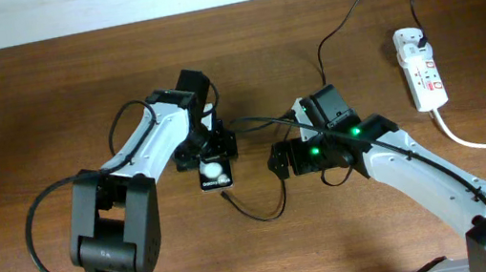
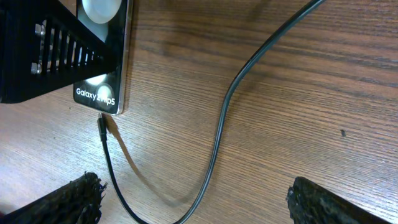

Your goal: Plug charger to phone and switch on socket

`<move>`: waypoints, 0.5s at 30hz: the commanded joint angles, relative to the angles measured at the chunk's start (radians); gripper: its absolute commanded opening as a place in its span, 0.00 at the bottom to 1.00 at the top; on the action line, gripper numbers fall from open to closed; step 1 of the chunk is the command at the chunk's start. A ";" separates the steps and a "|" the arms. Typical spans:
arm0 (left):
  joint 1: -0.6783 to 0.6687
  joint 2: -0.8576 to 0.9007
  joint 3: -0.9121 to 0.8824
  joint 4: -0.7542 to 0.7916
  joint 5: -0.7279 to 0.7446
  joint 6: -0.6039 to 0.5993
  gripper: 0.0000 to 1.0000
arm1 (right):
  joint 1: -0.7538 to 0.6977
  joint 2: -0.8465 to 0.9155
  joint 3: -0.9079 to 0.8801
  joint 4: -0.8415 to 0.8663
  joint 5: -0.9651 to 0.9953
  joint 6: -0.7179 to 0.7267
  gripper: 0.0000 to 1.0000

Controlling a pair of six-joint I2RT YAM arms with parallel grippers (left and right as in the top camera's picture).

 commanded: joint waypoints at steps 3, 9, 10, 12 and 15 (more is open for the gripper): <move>0.014 0.013 0.020 -0.015 0.119 0.064 0.89 | 0.007 0.011 0.013 0.006 -0.022 0.012 0.99; 0.062 0.013 0.021 -0.040 0.236 0.110 0.89 | 0.007 0.011 0.013 0.011 -0.029 0.012 0.98; 0.064 0.013 0.021 -0.040 0.245 0.111 0.89 | 0.007 0.011 0.013 0.011 -0.037 0.011 0.99; 0.064 0.013 0.021 -0.040 0.256 0.118 0.89 | 0.007 0.011 0.013 0.013 -0.056 0.000 0.99; 0.064 0.013 0.021 -0.040 0.354 0.159 0.89 | 0.007 0.011 0.013 0.032 -0.145 0.000 0.99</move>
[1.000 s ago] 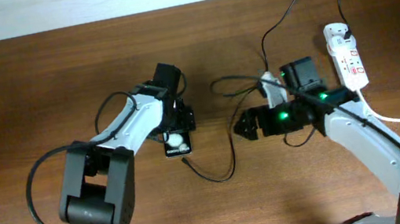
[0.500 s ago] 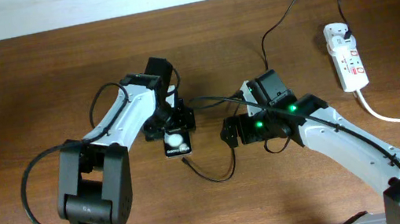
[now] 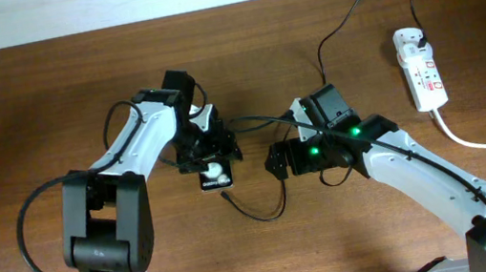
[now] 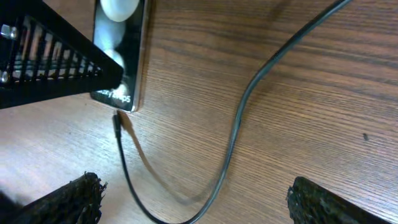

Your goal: Plug charger to phone and switch on socket

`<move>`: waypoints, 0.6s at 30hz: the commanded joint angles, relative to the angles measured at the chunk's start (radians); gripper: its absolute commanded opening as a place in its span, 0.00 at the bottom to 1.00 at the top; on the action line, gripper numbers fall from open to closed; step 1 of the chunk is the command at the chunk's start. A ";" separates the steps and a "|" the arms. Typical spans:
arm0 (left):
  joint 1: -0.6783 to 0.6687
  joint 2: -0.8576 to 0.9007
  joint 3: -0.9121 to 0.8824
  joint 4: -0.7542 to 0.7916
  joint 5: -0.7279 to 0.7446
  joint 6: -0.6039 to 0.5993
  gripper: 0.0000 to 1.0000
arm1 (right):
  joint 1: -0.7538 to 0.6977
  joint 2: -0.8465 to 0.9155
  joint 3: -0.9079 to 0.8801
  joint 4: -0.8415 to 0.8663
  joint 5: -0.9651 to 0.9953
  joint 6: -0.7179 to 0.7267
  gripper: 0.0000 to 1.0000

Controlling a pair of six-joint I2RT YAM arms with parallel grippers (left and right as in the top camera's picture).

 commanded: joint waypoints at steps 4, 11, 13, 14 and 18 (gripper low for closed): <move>0.015 0.013 0.045 -0.007 0.025 0.090 0.88 | 0.008 0.016 0.013 0.035 -0.122 0.001 0.99; 0.014 0.013 0.143 -0.019 -0.339 -0.147 0.97 | -0.089 -0.020 0.021 0.060 -0.044 0.005 0.99; -0.007 0.013 0.143 -0.016 -0.373 -0.151 1.00 | -0.153 -0.028 0.020 0.035 -0.043 0.005 0.99; -0.030 0.013 0.143 -0.006 -0.432 -0.174 0.99 | -0.173 -0.028 0.020 0.013 -0.042 0.004 0.99; -0.065 0.013 0.136 0.014 -0.528 -0.189 0.99 | -0.190 -0.028 0.019 -0.037 0.060 0.005 0.99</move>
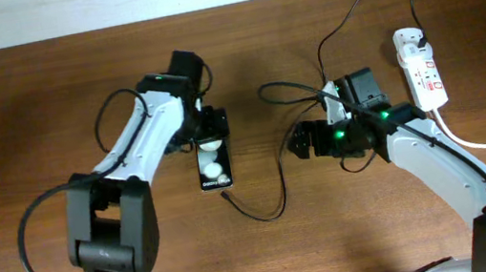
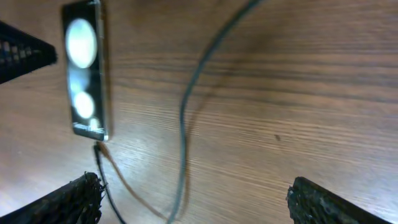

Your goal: Plug charger to phone and switch on socket

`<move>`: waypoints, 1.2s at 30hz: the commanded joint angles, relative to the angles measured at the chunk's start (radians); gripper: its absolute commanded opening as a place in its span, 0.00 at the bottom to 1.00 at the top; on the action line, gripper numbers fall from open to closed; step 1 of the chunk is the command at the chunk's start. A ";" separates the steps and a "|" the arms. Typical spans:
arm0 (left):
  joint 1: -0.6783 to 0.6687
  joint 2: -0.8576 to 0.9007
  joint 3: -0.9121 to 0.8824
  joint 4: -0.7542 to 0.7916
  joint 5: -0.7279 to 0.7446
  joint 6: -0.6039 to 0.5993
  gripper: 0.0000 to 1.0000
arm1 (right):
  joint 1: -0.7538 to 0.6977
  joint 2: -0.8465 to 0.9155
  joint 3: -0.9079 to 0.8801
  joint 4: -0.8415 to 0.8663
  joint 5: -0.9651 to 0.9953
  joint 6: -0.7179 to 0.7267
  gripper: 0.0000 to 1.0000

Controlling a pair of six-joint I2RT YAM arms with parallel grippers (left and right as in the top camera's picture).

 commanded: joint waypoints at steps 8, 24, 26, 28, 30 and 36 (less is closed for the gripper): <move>-0.023 0.045 -0.065 0.118 -0.101 -0.029 0.99 | -0.004 -0.026 0.018 -0.004 0.082 0.004 0.99; -0.028 0.151 -0.065 0.120 -0.104 -0.027 1.00 | -0.004 -0.026 0.018 0.007 0.078 0.005 0.99; -0.042 0.151 -0.065 0.098 -0.102 -0.028 1.00 | -0.003 -0.026 0.018 0.007 0.078 0.005 0.99; -0.043 0.148 -0.061 0.090 -0.097 -0.027 0.99 | -0.004 -0.026 0.018 0.006 0.078 0.004 0.99; -0.039 0.137 -0.029 0.069 -0.096 -0.028 0.99 | -0.004 -0.026 0.018 0.007 0.078 0.005 0.99; -0.041 0.121 0.006 0.002 -0.096 -0.027 0.99 | -0.004 -0.026 0.018 0.006 0.078 0.004 0.99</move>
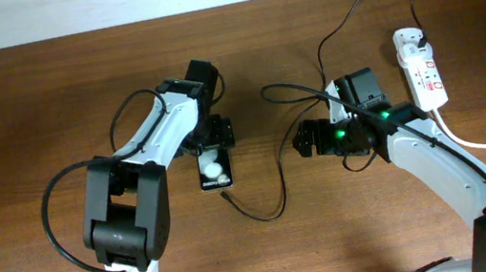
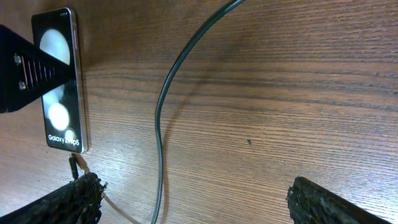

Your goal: Plug charger to phone and switch on socket

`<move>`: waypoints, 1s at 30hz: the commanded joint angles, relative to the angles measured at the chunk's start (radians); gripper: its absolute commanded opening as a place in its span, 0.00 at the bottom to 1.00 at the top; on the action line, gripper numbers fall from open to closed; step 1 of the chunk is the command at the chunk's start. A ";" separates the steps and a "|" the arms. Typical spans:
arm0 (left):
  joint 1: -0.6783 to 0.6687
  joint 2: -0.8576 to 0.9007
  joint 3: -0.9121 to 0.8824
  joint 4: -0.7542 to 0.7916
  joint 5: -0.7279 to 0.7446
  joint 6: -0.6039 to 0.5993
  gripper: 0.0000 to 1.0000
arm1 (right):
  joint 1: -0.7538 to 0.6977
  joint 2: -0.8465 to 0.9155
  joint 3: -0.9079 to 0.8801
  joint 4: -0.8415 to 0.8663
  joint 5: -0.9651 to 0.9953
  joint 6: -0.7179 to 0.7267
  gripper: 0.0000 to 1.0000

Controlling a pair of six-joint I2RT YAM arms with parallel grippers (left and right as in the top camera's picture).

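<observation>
The black phone lies screen up on the table, its lit screen reading "Galaxy". A black charger cable loops from the white socket strip round to the phone's near end, where its plug meets the port. My left gripper hovers over the phone's far end, looking open; one slotted finger overlaps the screen. My right gripper stands wide open to the right of the phone, over bare wood beside the cable, holding nothing.
A white lead runs from the socket strip off the right edge. The brown wooden table ends at a pale wall along the far edge. The cable's slack loop lies in front of the phone.
My left gripper has shifted slightly nearer over the phone's far end and its arm has swung. My right gripper has stayed open to the right of the phone, its view now steady.
At first my left gripper sat over the phone and my open right gripper was close beside the plug at the phone's near end. Later the right gripper was farther right, toward the socket strip, and the left gripper at the phone's far end. Both remain there.
</observation>
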 commanded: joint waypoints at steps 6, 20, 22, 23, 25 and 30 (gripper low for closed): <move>-0.004 0.014 0.022 -0.021 0.083 0.047 0.99 | -0.003 -0.024 0.018 0.002 0.009 0.005 0.99; -0.013 0.015 -0.090 0.071 0.084 0.047 0.99 | -0.003 -0.024 0.018 0.002 0.009 0.005 0.99; -0.019 0.015 -0.091 0.078 0.084 0.047 0.99 | -0.003 -0.024 0.018 0.002 0.009 0.005 0.99; -0.027 0.015 -0.091 0.078 0.083 0.047 0.99 | -0.003 -0.024 0.018 0.002 0.009 0.005 0.99; -0.040 0.015 -0.091 0.078 0.083 0.046 0.99 | -0.003 -0.024 0.018 0.002 0.009 0.005 0.99; -0.050 0.015 -0.091 0.077 0.080 0.047 0.99 | -0.003 -0.024 0.018 0.003 0.009 0.005 0.99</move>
